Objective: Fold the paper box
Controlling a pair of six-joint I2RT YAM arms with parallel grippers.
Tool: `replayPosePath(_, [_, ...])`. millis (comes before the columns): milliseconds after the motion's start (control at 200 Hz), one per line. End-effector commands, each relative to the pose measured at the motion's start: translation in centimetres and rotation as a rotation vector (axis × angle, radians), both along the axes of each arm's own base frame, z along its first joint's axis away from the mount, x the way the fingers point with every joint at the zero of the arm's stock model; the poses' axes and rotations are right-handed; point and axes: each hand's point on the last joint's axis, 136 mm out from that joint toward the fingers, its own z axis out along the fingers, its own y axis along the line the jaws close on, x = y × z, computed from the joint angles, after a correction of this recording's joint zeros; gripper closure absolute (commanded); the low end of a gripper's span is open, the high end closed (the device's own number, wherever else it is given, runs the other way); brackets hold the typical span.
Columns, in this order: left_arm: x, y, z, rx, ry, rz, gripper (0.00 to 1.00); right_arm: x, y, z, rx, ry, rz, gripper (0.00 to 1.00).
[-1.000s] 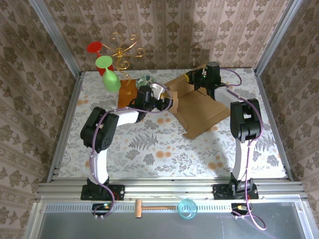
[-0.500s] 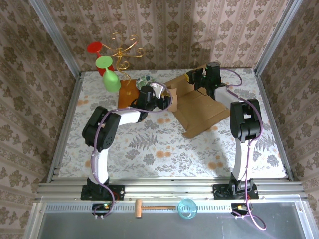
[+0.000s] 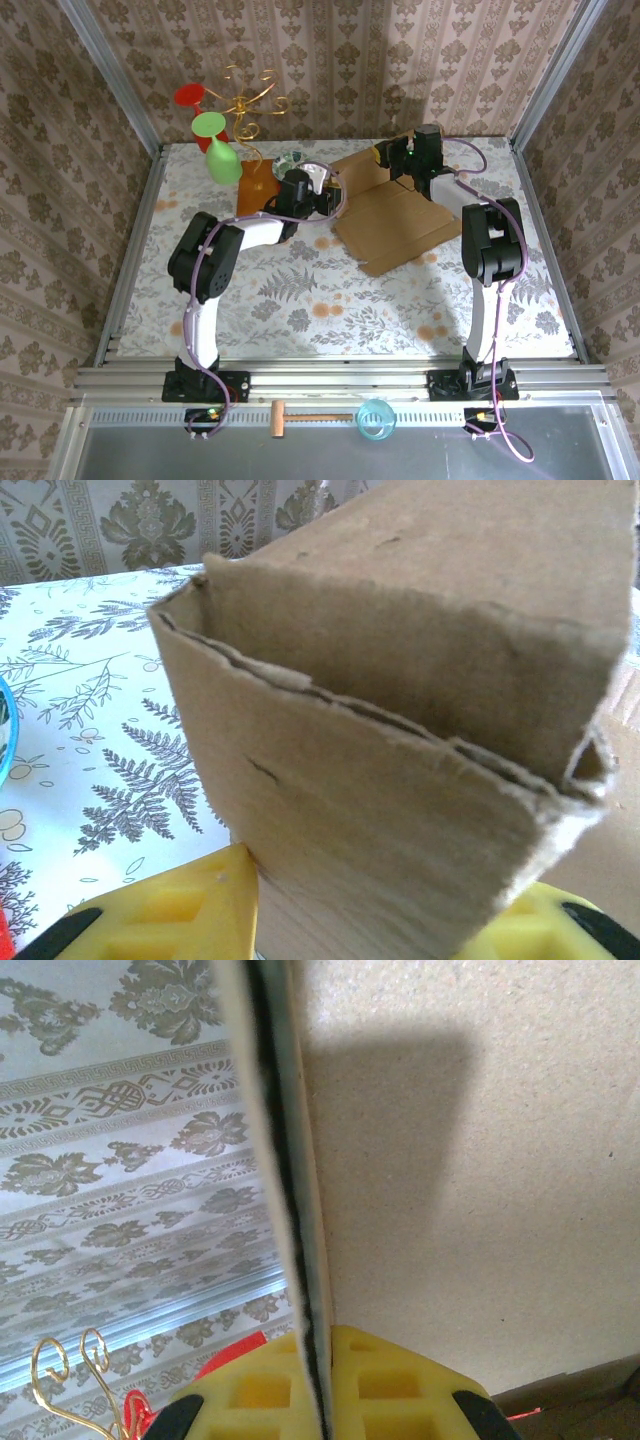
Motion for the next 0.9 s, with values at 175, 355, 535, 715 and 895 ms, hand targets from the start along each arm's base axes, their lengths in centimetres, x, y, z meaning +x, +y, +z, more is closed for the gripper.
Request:
replayPosePath(175, [2.0,1.0,-0.7,0.032,0.012,0.101,0.67,-3.3,4.1,-2.5,0.054,0.157,0.143,1.0])
replayPosePath(355, [2.2,1.9,-1.3,0.107,0.02,0.184,0.85,-3.6,4.1,-2.7,0.067,0.18,0.112,1.0])
replayPosePath(535, [2.2,2.3,-1.6,0.196,0.007,0.268,1.0,-4.3,3.8,-2.1,0.098,0.211,0.017,1.0])
replayPosePath(715, [2.3,1.5,-1.9,0.207,-0.007,0.258,0.86,-5.2,4.4,-1.8,0.081,0.257,-0.001,1.0])
replayPosePath(895, [2.6,0.8,-1.4,0.184,-0.024,0.237,0.77,-5.9,4.4,-2.0,0.0,0.227,-0.005,1.0])
